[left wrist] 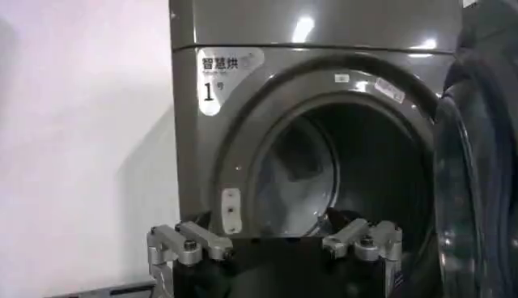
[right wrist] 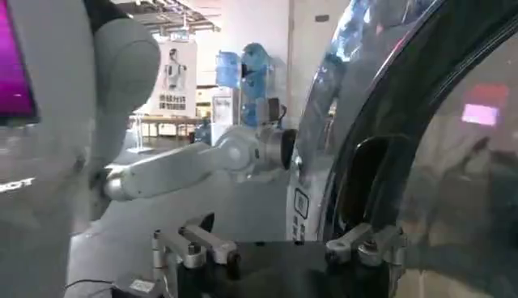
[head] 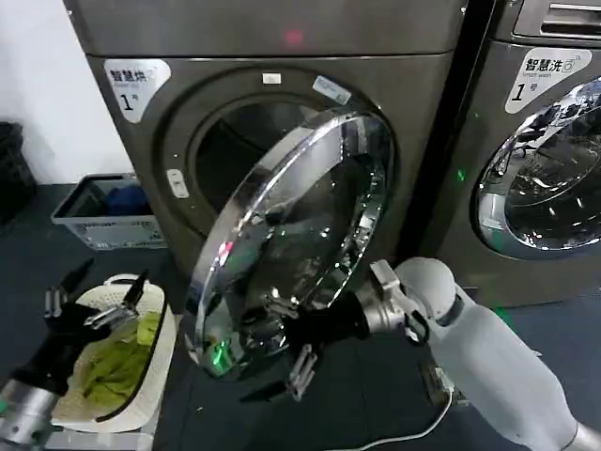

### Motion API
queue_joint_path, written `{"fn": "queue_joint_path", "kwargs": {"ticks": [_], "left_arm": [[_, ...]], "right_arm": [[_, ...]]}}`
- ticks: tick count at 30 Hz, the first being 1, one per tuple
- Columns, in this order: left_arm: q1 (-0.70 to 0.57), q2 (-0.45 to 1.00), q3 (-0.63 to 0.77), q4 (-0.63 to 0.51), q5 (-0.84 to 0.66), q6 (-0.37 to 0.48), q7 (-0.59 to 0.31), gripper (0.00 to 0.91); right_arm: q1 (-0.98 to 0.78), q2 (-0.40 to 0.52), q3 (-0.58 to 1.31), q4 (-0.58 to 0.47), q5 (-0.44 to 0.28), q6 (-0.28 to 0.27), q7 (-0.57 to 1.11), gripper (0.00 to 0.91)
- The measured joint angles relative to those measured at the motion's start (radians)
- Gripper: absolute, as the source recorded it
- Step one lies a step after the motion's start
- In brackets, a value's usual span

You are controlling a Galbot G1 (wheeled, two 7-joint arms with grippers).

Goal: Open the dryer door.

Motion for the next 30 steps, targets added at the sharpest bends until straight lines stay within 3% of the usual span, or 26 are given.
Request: {"fn": "queue_joint_path", "kwargs": {"ticks": [18,30], "left_arm": [[-0.031,0.046,0.109,0.011,0.048,-0.010,-0.005,0.907],[-0.071,0.084,0.174,0.027,0.035,-0.002,0.019,0.907]], "right_arm": [[-0.141,-0.113,0.160,0.076,0.006,0.013,-0.052,0.907],[-0.269,-0.160,0.349,0.027,-0.013,0.043,-0.076,0.907]]}}
